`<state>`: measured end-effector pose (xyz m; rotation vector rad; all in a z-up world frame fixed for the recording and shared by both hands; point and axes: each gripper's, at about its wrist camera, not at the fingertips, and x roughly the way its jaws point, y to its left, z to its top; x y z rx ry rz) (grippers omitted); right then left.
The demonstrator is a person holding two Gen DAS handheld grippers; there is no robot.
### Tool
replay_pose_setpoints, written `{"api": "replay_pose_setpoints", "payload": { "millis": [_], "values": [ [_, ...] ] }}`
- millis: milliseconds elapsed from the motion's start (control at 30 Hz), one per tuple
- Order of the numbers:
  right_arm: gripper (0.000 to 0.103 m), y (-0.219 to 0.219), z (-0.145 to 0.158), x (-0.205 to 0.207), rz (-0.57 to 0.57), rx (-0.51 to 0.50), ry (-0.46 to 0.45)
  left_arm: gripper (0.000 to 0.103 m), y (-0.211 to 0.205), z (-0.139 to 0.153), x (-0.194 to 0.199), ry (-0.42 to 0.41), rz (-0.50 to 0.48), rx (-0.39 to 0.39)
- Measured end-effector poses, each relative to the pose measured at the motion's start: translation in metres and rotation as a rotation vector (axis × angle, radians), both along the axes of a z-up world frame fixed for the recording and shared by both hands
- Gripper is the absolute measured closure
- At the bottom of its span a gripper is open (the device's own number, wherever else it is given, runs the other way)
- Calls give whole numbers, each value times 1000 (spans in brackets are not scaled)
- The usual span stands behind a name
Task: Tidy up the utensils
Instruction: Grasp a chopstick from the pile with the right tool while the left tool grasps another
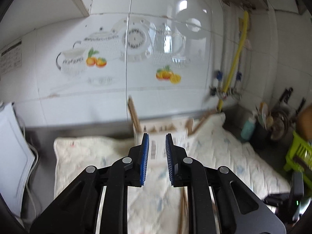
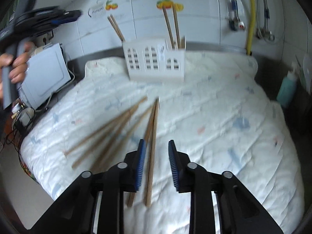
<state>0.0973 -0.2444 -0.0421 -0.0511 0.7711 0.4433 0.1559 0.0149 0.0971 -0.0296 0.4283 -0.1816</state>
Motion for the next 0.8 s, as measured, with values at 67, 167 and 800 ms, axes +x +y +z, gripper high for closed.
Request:
{"api": "replay_pose_setpoints", "payload": {
  "millis": [67,167,800],
  "values": [
    [84,0,-11,-3,3,2,27,85,1,-18,-16,43,-20,-13],
    [89,3,-24,-7,11,-11,49,85,-1,-43,-34,93,-33,-8],
    [94,8,-47,-10,-14,-21,72,85,-20,-182,-68,420,-140,-34]
  ]
}}
